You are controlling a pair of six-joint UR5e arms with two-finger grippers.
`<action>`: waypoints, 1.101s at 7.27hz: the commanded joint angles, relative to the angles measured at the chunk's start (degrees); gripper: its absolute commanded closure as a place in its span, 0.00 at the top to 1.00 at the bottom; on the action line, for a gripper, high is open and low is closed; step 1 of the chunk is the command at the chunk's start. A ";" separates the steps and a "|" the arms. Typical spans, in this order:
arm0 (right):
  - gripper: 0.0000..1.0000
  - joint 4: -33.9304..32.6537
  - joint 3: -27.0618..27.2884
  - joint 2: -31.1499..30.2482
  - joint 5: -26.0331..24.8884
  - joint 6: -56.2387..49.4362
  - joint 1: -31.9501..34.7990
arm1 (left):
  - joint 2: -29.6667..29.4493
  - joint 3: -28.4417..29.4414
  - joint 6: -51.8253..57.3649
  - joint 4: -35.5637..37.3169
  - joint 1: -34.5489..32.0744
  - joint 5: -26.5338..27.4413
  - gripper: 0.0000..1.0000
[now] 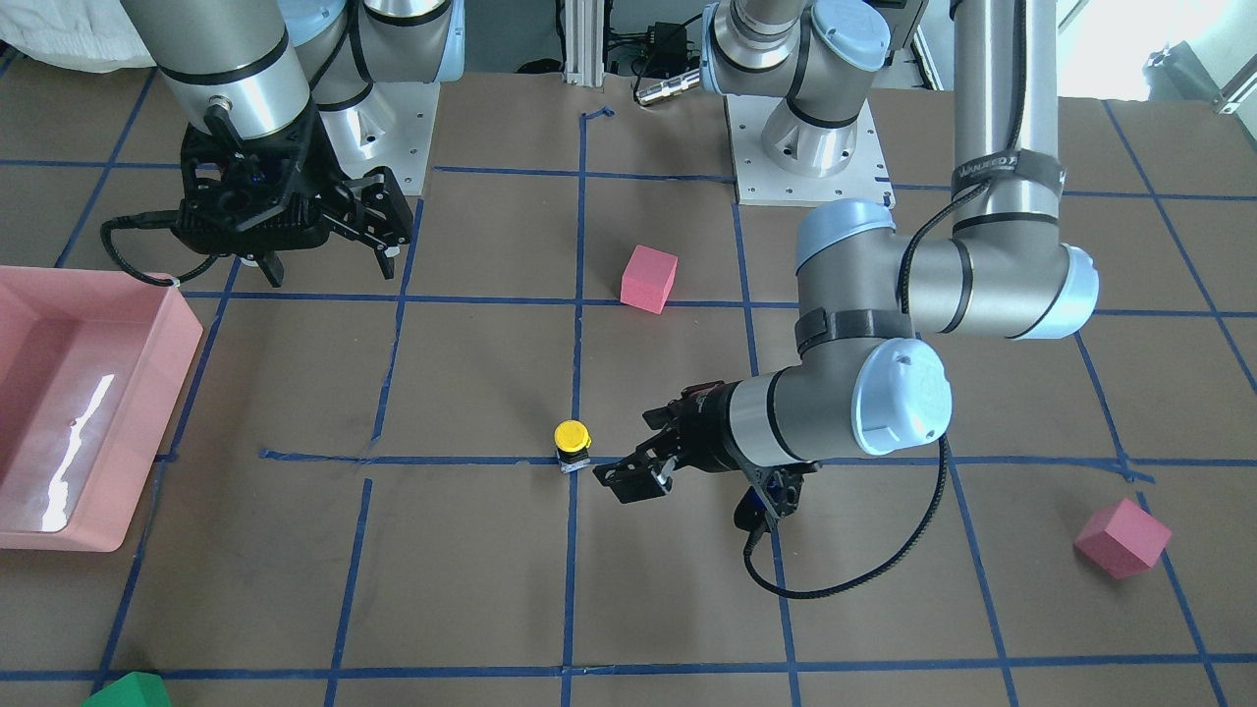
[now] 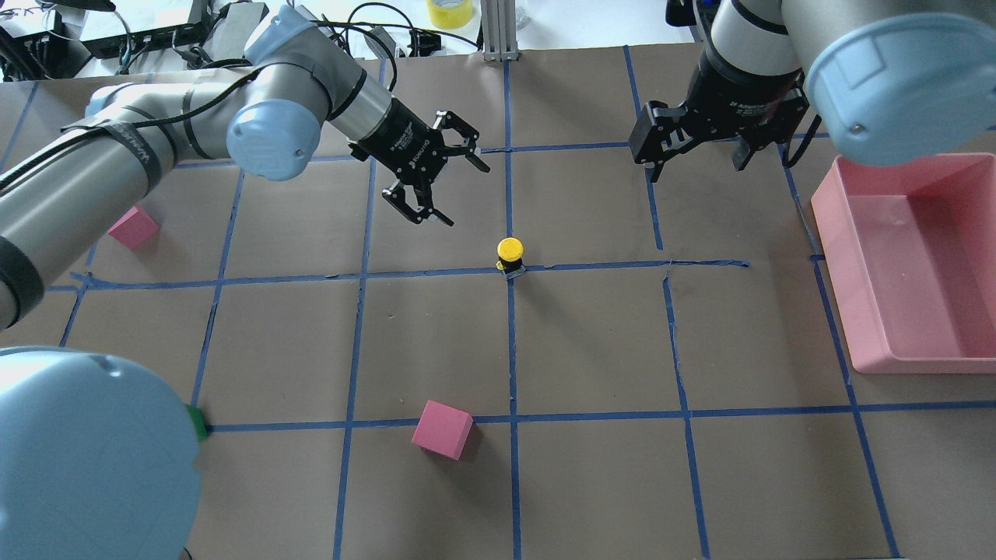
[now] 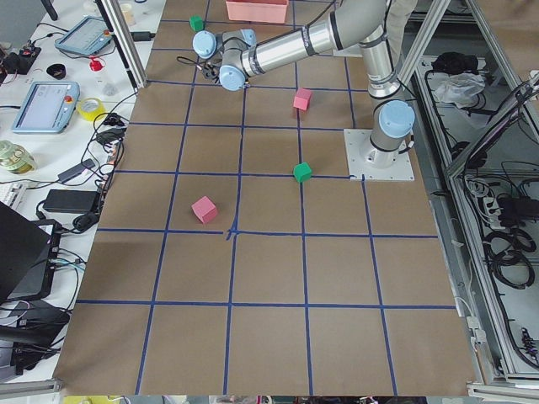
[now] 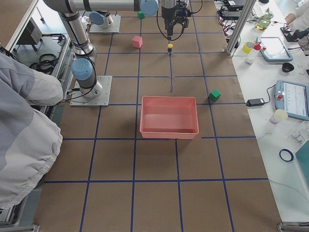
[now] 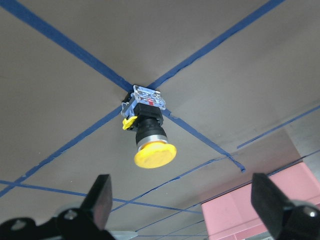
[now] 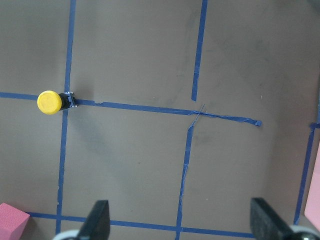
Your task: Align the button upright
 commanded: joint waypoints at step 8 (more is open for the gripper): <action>1.00 0.00 0.26 -0.08 0.64 0.16 0.16 | 27.03 -2.10 45.07 -7.14 1.68 30.96 1.00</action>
